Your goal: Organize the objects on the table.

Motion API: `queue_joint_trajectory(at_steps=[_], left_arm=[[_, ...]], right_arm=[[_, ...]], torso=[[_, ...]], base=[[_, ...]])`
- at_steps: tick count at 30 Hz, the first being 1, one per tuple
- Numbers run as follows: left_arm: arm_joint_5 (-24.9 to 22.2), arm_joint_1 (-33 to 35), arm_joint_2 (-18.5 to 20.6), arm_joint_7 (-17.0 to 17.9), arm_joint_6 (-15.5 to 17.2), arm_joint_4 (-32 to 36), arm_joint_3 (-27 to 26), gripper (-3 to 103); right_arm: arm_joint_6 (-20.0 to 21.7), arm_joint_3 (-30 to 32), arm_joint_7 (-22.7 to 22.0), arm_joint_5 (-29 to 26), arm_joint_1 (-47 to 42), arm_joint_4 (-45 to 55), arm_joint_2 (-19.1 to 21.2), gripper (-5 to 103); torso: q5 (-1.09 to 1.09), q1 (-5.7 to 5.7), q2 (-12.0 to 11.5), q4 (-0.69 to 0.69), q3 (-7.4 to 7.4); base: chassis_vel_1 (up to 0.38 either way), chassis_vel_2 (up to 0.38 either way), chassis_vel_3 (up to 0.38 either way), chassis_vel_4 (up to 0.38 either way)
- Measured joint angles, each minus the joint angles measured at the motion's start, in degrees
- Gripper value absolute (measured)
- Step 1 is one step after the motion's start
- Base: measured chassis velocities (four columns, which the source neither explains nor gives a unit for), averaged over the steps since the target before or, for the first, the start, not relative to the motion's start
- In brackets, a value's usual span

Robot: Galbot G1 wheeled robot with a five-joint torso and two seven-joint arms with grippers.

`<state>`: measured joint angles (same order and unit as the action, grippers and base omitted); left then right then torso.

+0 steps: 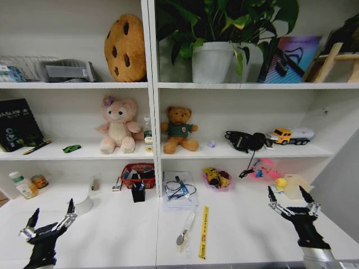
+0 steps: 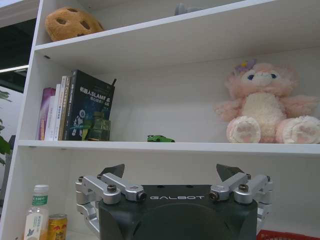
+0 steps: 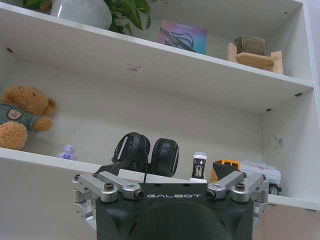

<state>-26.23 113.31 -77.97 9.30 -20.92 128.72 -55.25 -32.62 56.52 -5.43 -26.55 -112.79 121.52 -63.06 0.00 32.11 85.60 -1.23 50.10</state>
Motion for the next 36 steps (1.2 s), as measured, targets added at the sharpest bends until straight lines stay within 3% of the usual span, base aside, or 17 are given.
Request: queue_joint_trajectory(at_steps=[36], left_arm=[[-0.3,0.7,-0.2,0.4,1.2,0.8,0.0,100]], right_arm=[[0.6,-0.2,-0.2,-0.1,0.2,0.0,-0.2,100]], torso=[[0.01,0.01,0.0,0.01,0.01]], base=[[0.024,0.027,-0.024,-0.021]])
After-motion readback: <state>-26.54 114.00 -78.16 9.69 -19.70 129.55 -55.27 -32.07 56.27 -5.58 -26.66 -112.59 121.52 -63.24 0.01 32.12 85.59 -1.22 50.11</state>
